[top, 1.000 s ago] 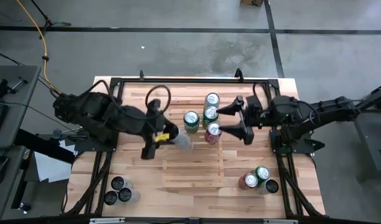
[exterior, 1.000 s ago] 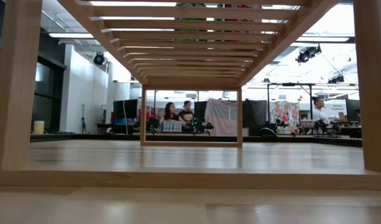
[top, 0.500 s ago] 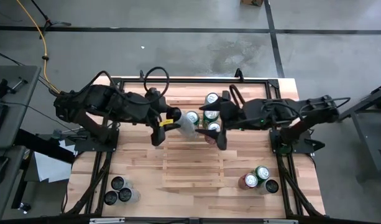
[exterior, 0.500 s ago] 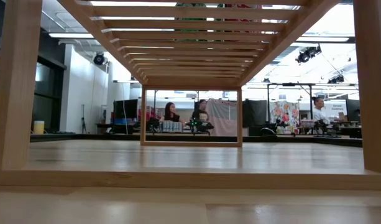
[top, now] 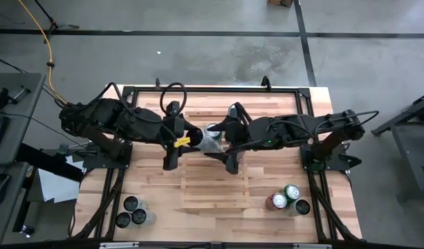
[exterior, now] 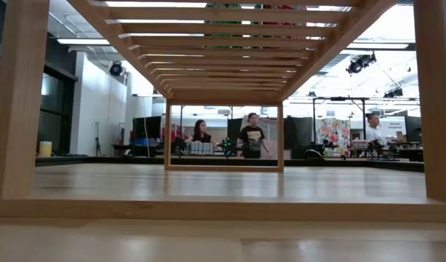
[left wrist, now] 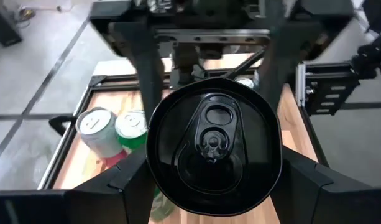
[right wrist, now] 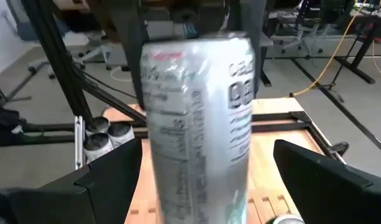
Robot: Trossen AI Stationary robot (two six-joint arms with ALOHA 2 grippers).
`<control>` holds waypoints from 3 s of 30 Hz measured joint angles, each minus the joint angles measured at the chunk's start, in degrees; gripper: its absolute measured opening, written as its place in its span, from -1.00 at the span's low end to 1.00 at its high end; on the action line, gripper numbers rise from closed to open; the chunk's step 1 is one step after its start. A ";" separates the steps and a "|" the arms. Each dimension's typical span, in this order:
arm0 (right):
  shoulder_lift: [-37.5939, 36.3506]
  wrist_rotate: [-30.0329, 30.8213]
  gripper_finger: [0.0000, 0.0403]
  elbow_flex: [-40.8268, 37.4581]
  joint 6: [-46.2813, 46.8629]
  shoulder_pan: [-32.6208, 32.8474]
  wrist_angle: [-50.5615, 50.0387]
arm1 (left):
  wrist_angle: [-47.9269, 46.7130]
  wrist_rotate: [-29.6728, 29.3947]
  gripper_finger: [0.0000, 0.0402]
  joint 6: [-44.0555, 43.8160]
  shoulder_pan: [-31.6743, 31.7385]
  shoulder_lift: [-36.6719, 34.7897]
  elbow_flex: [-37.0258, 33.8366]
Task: Place canned beverage on shelf
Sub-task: Put the top white pink soda can on the shelf
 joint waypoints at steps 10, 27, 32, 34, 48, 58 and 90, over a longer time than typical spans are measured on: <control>1.17 -4.08 0.53 0.04 2.95 -0.07 0.38 | 3.34 -0.25 0.16 5.84 -0.84 0.00 0.00; -0.72 -6.02 0.17 -0.13 3.94 -0.12 0.49 | 3.71 2.69 0.44 1.89 -0.76 -0.85 0.02; -3.77 -6.76 0.17 -0.11 2.49 0.13 -3.29 | 3.40 2.84 0.53 -1.84 -0.82 -3.94 0.15; -4.61 -7.03 0.17 -0.11 2.55 0.07 -5.59 | 3.25 2.83 0.54 -3.21 -0.82 -5.02 0.09; -21.57 3.82 0.17 -19.35 20.81 12.95 -13.12 | 13.33 -9.23 0.55 -11.00 -1.99 -19.22 -19.70; -30.35 20.29 0.17 -59.30 17.81 20.84 45.94 | 46.46 -15.52 0.55 -10.21 -2.20 -30.43 -42.29; -23.71 20.83 0.17 -72.71 -0.07 16.46 67.33 | 52.72 -21.88 0.55 -4.98 -2.18 -30.67 -42.60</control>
